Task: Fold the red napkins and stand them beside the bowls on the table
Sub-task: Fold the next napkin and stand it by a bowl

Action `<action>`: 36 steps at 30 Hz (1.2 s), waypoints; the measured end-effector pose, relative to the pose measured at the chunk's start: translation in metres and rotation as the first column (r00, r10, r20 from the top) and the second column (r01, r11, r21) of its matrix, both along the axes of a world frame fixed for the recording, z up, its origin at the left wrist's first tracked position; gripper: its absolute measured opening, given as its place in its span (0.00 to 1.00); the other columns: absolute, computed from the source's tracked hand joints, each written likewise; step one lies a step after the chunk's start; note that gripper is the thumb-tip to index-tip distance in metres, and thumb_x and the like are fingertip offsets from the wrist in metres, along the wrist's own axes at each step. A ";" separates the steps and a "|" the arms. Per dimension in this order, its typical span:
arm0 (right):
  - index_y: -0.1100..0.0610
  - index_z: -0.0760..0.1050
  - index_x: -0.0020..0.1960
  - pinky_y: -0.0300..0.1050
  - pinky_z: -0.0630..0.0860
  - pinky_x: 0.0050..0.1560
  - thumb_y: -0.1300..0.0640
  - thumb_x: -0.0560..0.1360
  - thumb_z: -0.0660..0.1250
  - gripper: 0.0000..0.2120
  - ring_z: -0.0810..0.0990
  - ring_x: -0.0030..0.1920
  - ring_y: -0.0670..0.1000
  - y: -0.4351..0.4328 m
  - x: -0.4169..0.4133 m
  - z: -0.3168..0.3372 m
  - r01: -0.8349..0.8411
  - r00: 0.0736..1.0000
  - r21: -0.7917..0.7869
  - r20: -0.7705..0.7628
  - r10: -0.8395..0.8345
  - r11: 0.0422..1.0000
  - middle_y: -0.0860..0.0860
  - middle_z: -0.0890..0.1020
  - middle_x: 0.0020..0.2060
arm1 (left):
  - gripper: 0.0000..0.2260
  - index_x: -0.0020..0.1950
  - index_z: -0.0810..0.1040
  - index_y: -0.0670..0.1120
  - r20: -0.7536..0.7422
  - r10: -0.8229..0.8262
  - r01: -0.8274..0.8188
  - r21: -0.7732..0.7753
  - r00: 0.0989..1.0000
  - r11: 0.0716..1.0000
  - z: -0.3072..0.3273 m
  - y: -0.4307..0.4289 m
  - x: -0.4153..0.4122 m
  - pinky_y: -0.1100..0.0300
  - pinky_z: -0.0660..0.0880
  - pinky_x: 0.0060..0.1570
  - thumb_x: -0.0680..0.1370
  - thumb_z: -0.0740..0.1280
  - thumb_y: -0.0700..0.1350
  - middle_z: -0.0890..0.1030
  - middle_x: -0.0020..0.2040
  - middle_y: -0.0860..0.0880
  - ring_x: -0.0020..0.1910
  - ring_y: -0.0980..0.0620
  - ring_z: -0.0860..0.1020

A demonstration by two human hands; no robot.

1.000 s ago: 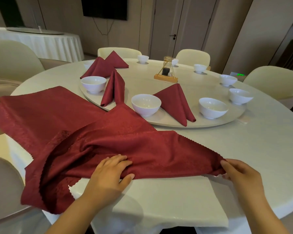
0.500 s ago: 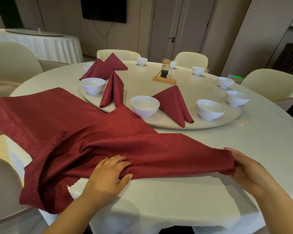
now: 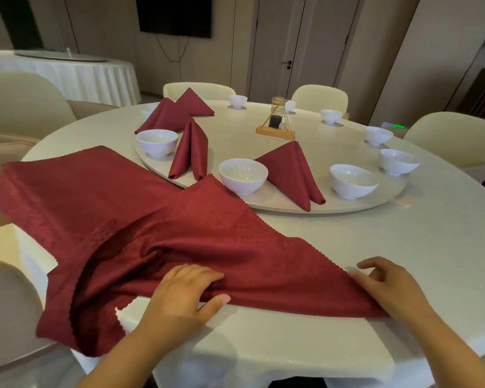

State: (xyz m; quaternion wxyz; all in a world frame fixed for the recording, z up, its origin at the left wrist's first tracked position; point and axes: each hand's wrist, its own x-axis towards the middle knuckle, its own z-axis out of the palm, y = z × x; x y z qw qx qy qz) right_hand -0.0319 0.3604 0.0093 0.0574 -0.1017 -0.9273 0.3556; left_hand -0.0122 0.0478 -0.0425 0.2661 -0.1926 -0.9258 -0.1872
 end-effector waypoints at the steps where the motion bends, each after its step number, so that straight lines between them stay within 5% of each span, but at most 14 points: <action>1: 0.48 0.71 0.37 0.41 0.65 0.32 0.54 0.73 0.67 0.08 0.73 0.33 0.48 -0.002 -0.002 -0.003 -0.023 1.000 0.088 0.018 0.022 0.996 0.49 0.74 0.29 | 0.22 0.50 0.75 0.53 -0.024 -0.001 0.002 0.016 1.000 1.000 0.002 0.001 0.001 0.66 0.61 0.56 0.79 0.47 0.63 0.81 0.42 0.54 0.47 0.58 0.70; 6: 0.44 0.67 0.34 0.40 0.65 0.32 0.58 0.75 0.65 0.15 0.71 0.31 0.47 -0.004 -0.002 -0.011 -0.058 0.998 0.199 0.024 0.054 0.978 0.46 0.72 0.26 | 0.22 0.59 0.72 0.48 -0.088 0.159 -0.154 0.059 0.983 0.986 0.011 -0.013 -0.004 0.57 0.57 0.64 0.80 0.47 0.60 0.76 0.55 0.47 0.56 0.48 0.70; 9: 0.45 0.70 0.35 0.38 0.64 0.30 0.62 0.74 0.66 0.15 0.69 0.26 0.49 -0.001 0.003 -0.011 -0.078 0.994 0.128 -0.068 0.088 0.989 0.49 0.69 0.22 | 0.34 0.63 0.74 0.43 0.162 0.280 -0.263 -0.116 0.946 0.958 0.026 -0.023 -0.016 0.57 0.58 0.67 0.78 0.40 0.63 0.77 0.61 0.42 0.62 0.44 0.73; 12: 0.46 0.72 0.36 0.35 0.64 0.29 0.64 0.73 0.67 0.14 0.70 0.29 0.45 0.004 0.006 -0.011 -0.090 0.989 0.082 -0.112 0.099 0.993 0.47 0.66 0.20 | 0.44 0.73 0.61 0.49 0.333 0.370 -0.304 -0.234 0.867 0.923 0.031 -0.027 -0.029 0.57 0.51 0.70 0.66 0.28 0.64 0.64 0.72 0.52 0.71 0.54 0.62; 16: 0.44 0.76 0.34 0.34 0.64 0.30 0.65 0.73 0.66 0.17 0.70 0.28 0.44 0.008 0.006 -0.017 -0.108 0.991 0.068 -0.078 0.113 0.992 0.46 0.67 0.19 | 0.22 0.70 0.66 0.51 0.474 0.355 -0.266 -0.246 0.806 0.932 0.042 -0.035 -0.045 0.57 0.52 0.70 0.82 0.42 0.54 0.64 0.72 0.54 0.71 0.55 0.60; 18: 0.39 0.73 0.39 0.33 0.65 0.32 0.66 0.72 0.65 0.20 0.72 0.31 0.44 0.009 0.004 -0.018 -0.092 0.991 0.058 -0.093 0.097 0.994 0.45 0.70 0.21 | 0.20 0.71 0.64 0.50 0.495 0.382 -0.281 -0.269 0.780 0.921 0.043 -0.042 -0.055 0.56 0.52 0.70 0.82 0.45 0.53 0.61 0.73 0.51 0.73 0.53 0.56; 22: 0.42 0.71 0.33 0.37 0.64 0.32 0.67 0.72 0.66 0.20 0.73 0.38 0.43 0.006 0.002 -0.019 -0.084 0.988 0.097 -0.119 0.095 0.992 0.45 0.74 0.25 | 0.24 0.76 0.51 0.49 0.504 0.475 -0.310 -0.379 0.721 0.872 0.033 -0.051 -0.068 0.55 0.47 0.71 0.81 0.47 0.56 0.51 0.76 0.50 0.75 0.53 0.48; 24: 0.42 0.69 0.35 0.38 0.64 0.32 0.66 0.72 0.66 0.20 0.73 0.34 0.49 0.004 0.001 -0.020 -0.087 0.988 0.143 -0.115 0.104 0.986 0.51 0.72 0.23 | 0.25 0.76 0.49 0.49 0.504 0.479 -0.303 -0.392 0.719 0.869 0.031 -0.052 -0.070 0.55 0.46 0.71 0.81 0.47 0.57 0.49 0.77 0.50 0.75 0.53 0.47; 27: 0.41 0.67 0.35 0.37 0.62 0.32 0.66 0.71 0.67 0.20 0.71 0.32 0.46 0.002 -0.001 -0.021 -0.094 0.987 0.204 -0.111 0.118 0.974 0.51 0.73 0.24 | 0.25 0.76 0.48 0.50 0.498 0.483 -0.303 -0.400 0.721 0.865 0.029 -0.052 -0.071 0.56 0.45 0.71 0.81 0.48 0.57 0.48 0.77 0.50 0.75 0.54 0.46; 32: 0.47 0.69 0.39 0.44 0.65 0.40 0.51 0.74 0.65 0.07 0.73 0.41 0.51 -0.007 -0.009 -0.014 -0.081 0.992 0.201 -0.076 0.098 0.976 0.46 0.76 0.33 | 0.25 0.76 0.47 0.51 0.435 0.482 -0.346 -0.356 0.761 0.868 0.026 -0.052 -0.067 0.57 0.45 0.71 0.81 0.47 0.57 0.49 0.77 0.51 0.75 0.55 0.47; 36: 0.49 0.60 0.36 0.41 0.64 0.43 0.44 0.78 0.54 0.14 0.69 0.44 0.49 -0.022 -0.019 -0.004 -0.135 0.989 0.504 0.116 0.088 0.853 0.43 0.69 0.33 | 0.25 0.76 0.48 0.50 0.412 0.448 -0.337 -0.316 0.793 0.887 0.025 -0.052 -0.067 0.57 0.46 0.71 0.81 0.48 0.56 0.51 0.76 0.52 0.75 0.55 0.49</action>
